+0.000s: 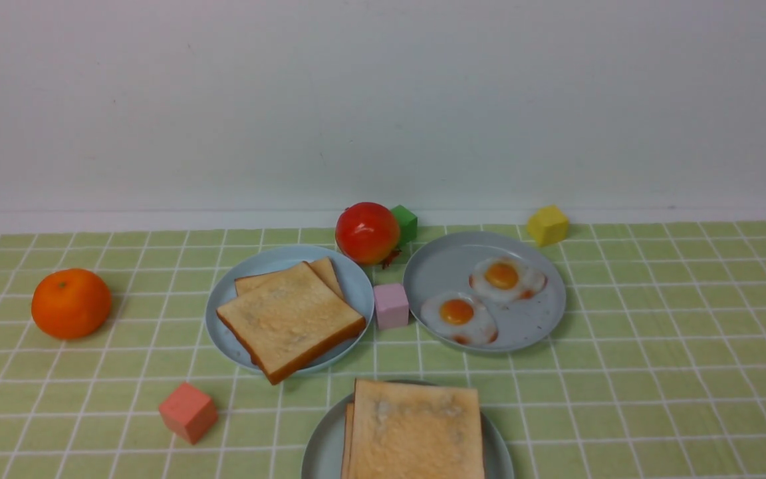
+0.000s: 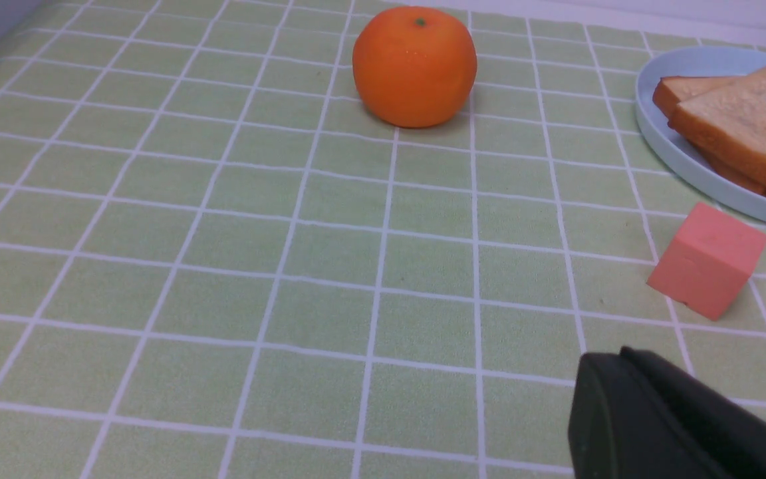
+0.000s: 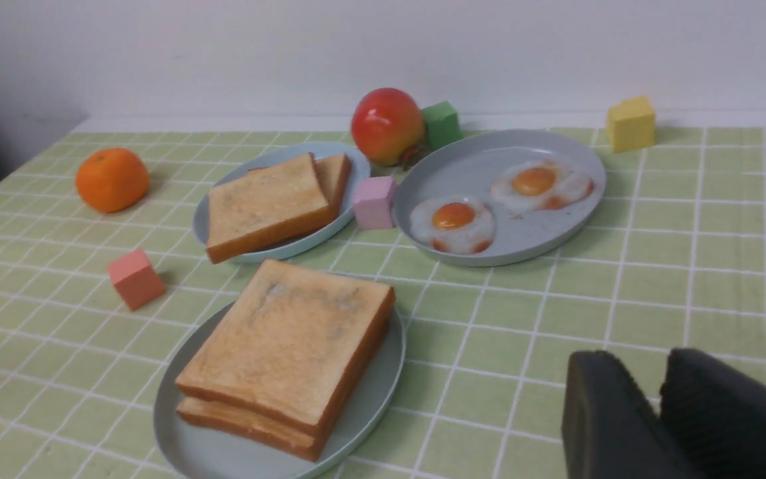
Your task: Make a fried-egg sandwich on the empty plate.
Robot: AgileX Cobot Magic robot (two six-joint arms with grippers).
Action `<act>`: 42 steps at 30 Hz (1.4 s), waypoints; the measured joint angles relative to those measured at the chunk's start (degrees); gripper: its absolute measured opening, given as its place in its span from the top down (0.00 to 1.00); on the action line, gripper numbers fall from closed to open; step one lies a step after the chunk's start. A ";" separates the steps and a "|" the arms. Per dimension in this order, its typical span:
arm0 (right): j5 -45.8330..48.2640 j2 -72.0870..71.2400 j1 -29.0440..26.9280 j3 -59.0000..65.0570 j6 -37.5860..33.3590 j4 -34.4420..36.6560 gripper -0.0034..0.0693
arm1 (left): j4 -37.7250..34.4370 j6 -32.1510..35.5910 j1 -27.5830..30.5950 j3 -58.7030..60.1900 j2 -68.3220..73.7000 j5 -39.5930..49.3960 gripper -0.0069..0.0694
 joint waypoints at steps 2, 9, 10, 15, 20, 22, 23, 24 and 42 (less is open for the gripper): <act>-0.17 0.00 -3.79 0.07 0.00 0.89 0.73 | 0.00 0.00 0.00 0.00 0.00 0.00 0.90; -8.60 0.00 -17.32 3.38 -1.76 5.11 0.71 | 0.00 0.00 0.00 0.00 0.00 0.00 0.89; -10.82 0.00 -19.20 5.14 -3.60 6.19 0.71 | 0.00 0.00 0.00 0.00 0.00 0.00 0.89; -16.32 0.00 -23.43 13.01 -11.64 8.88 0.71 | 0.00 0.00 0.00 0.00 0.00 0.00 0.89; -16.97 0.00 -23.72 21.34 -15.41 6.55 0.70 | 0.00 0.00 0.00 0.00 0.00 0.07 0.88; -17.94 0.00 -23.72 21.53 -15.73 6.32 0.69 | 0.00 0.00 0.00 0.00 -0.02 0.07 0.88; -18.14 0.00 -23.72 21.60 -15.84 6.32 0.69 | 0.00 0.00 0.00 0.00 -0.02 0.07 0.88; -18.31 0.00 -23.72 21.65 -15.90 6.32 0.69 | 0.00 0.00 0.00 0.00 -0.02 0.07 0.88; -18.57 0.00 -23.72 21.70 -16.13 6.25 0.66 | 0.11 0.00 0.00 0.00 -0.02 0.07 0.86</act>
